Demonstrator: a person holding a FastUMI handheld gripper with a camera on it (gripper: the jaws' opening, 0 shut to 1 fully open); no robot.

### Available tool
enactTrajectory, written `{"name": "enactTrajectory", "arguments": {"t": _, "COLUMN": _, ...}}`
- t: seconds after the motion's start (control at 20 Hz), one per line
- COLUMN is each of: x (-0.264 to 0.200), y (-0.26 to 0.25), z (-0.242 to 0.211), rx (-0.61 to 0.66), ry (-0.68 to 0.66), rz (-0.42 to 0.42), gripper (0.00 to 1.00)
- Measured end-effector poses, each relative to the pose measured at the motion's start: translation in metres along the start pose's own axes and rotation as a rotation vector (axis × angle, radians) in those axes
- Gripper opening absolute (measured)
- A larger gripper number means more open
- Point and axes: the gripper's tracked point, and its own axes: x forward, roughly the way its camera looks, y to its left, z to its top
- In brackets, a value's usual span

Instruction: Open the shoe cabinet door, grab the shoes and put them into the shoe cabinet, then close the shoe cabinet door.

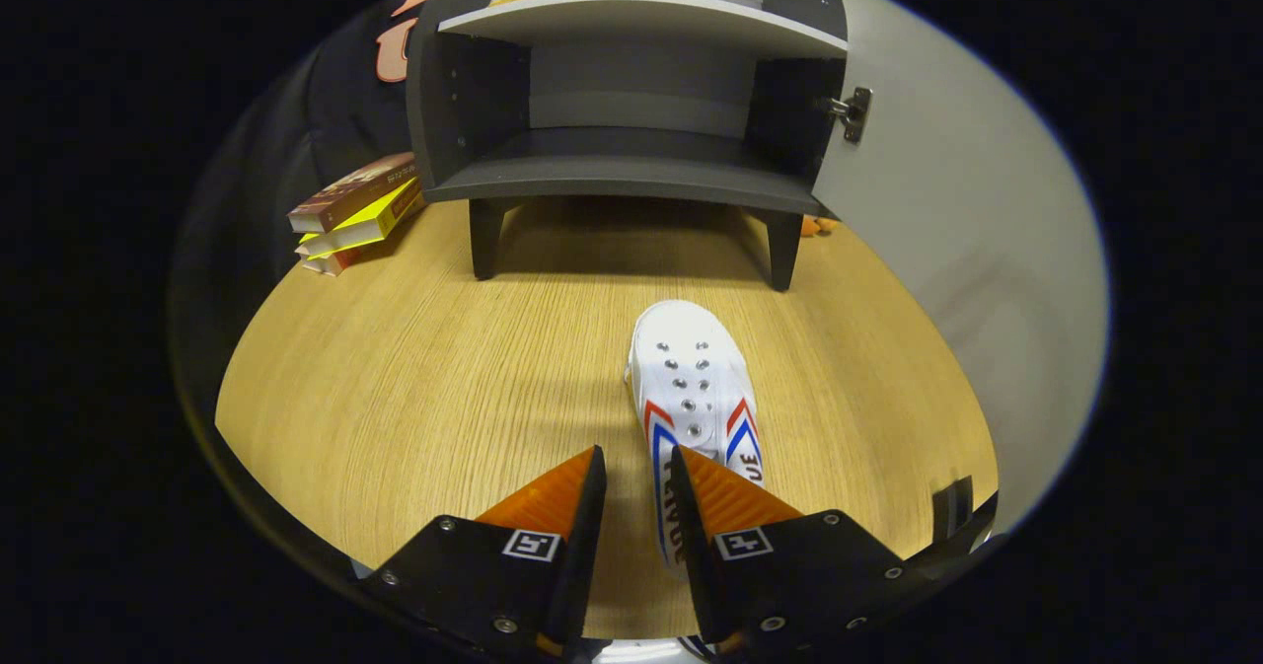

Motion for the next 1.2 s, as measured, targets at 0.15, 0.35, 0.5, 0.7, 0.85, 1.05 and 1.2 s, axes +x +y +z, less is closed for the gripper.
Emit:
{"name": "enactTrajectory", "arguments": {"t": 0.15, "x": 0.012, "y": -0.001, "z": -0.012, "rx": -0.039, "ry": 0.049, "rz": -0.009, "gripper": 0.43}}
{"name": "enactTrajectory", "arguments": {"t": 0.35, "x": 0.022, "y": -0.010, "z": -0.024, "rx": -0.120, "ry": 0.095, "rz": -0.042, "gripper": 0.45}}
{"name": "enactTrajectory", "arguments": {"t": 0.5, "x": 0.029, "y": -0.011, "z": -0.027, "rx": -0.087, "ry": 0.096, "rz": -0.039, "gripper": 0.43}}
{"name": "enactTrajectory", "arguments": {"t": 0.7, "x": 0.026, "y": -0.008, "z": -0.027, "rx": 0.000, "ry": 0.082, "rz": -0.005, "gripper": 0.15}}
{"name": "enactTrajectory", "arguments": {"t": 0.85, "x": 0.018, "y": -0.002, "z": -0.018, "rx": 0.068, "ry": 0.070, "rz": 0.026, "gripper": 0.00}}
{"name": "enactTrajectory", "arguments": {"t": 1.05, "x": -0.004, "y": -0.001, "z": 0.005, "rx": 0.140, "ry": 0.031, "rz": 0.065, "gripper": 0.00}}
{"name": "enactTrajectory", "arguments": {"t": 1.2, "x": -0.028, "y": 0.002, "z": 0.021, "rx": 0.142, "ry": 0.005, "rz": 0.069, "gripper": 0.00}}
